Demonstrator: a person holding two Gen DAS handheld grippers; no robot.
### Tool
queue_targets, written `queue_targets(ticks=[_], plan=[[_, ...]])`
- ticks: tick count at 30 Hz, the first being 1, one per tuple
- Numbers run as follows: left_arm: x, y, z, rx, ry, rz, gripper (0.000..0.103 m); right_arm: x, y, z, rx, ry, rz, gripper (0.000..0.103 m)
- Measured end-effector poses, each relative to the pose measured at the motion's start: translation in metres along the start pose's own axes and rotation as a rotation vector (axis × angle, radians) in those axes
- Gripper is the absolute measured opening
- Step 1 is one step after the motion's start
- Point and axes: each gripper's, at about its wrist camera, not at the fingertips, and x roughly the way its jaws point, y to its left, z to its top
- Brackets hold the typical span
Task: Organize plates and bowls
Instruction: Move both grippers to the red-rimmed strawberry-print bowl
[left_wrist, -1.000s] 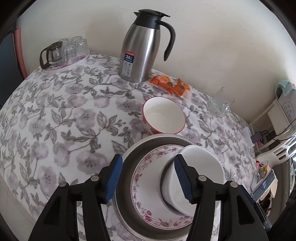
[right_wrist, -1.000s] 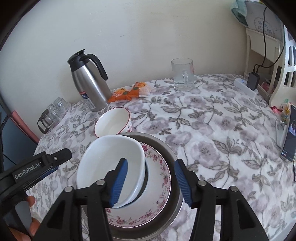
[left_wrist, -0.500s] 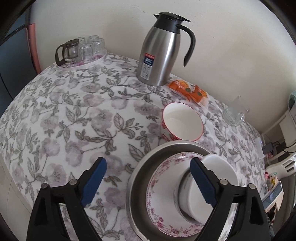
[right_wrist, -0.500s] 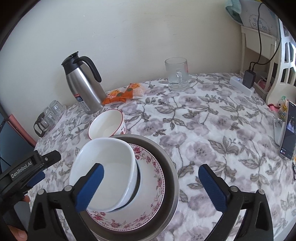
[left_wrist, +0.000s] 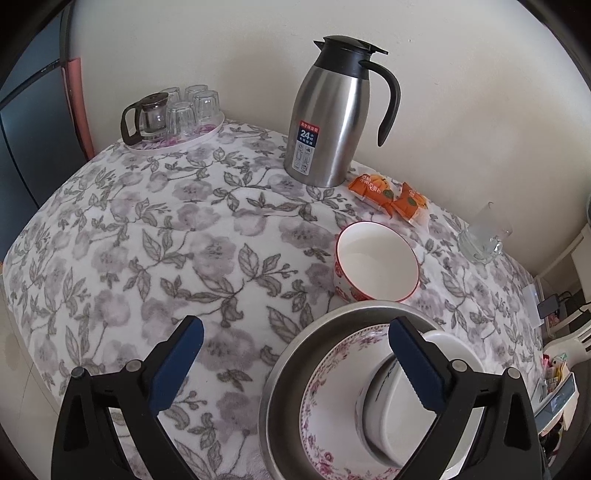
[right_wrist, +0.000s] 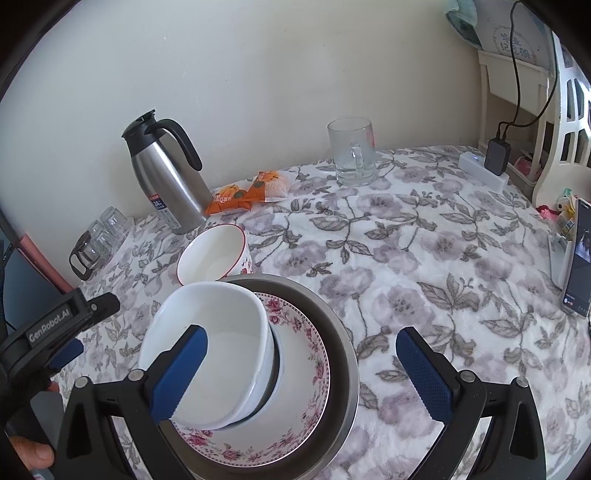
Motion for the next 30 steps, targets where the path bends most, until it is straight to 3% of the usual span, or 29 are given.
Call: queue_targets(ticks=[5, 11, 15, 22, 27, 30], plan=[[0.005, -0.003, 0.010, -0.007, 0.016, -0.039, 0.100, 0.006, -0.006, 0.003, 0.030, 0.022, 0.027, 0.103], [0.007, -0.002, 0.028, -0.027, -0.004, -0.073, 0.100, -0.001, -0.005, 0.016, 0.013, -0.026, 0.036, 0.103], [0.010, 0.000, 0.039, -0.066, -0.005, -0.153, 0.100, 0.001, -0.004, 0.025, 0.010, -0.028, 0.061, 0.103], [0.015, 0.002, 0.055, -0.096, -0.022, -0.215, 0.100, 0.005, -0.012, 0.037, 0.035, -0.033, 0.078, 0.103], [0.031, 0.002, 0.060, -0.071, 0.002, -0.159, 0.100, 0.010, -0.014, 0.058, 0.020, -0.042, 0.104, 0.103], [0.040, 0.006, 0.062, -0.077, 0.012, -0.162, 0.100, 0.013, -0.014, 0.070, 0.004, -0.040, 0.102, 0.103]])
